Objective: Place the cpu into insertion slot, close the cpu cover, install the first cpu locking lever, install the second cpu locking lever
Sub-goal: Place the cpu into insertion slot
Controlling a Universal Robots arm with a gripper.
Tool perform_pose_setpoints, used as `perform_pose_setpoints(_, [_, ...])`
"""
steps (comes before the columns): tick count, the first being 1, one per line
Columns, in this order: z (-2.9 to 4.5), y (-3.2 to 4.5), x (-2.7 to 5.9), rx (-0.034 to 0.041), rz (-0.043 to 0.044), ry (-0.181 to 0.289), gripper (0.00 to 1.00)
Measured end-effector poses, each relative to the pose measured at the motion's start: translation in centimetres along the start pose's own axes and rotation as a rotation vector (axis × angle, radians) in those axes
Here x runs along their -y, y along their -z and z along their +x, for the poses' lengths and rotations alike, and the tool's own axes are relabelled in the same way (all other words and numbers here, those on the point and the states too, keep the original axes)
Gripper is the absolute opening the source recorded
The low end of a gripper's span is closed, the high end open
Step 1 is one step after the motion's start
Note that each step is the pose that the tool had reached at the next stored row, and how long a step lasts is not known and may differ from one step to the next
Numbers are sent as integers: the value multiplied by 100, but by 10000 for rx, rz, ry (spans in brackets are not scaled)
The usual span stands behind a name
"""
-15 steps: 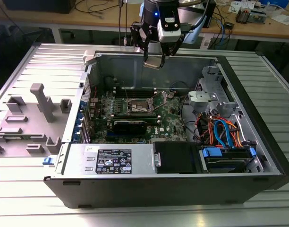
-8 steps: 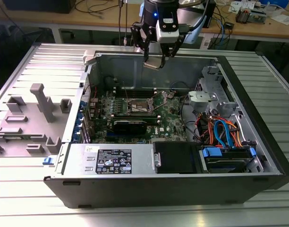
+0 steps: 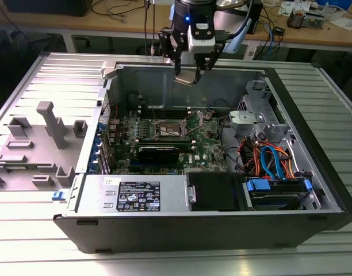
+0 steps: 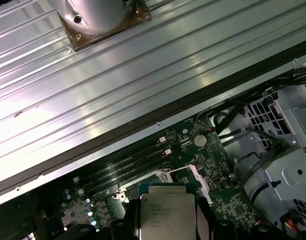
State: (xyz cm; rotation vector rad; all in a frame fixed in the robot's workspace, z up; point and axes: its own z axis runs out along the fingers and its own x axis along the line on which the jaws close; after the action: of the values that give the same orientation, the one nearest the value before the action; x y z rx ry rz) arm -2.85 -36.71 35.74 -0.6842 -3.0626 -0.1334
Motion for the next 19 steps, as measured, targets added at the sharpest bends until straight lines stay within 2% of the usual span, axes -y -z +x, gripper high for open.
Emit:
perform_pose_setpoints(10, [-5,-11,11,64,-14,-788,54])
perform_pose_setpoints(19, [-4,-11,11,66,-14,-801,54])
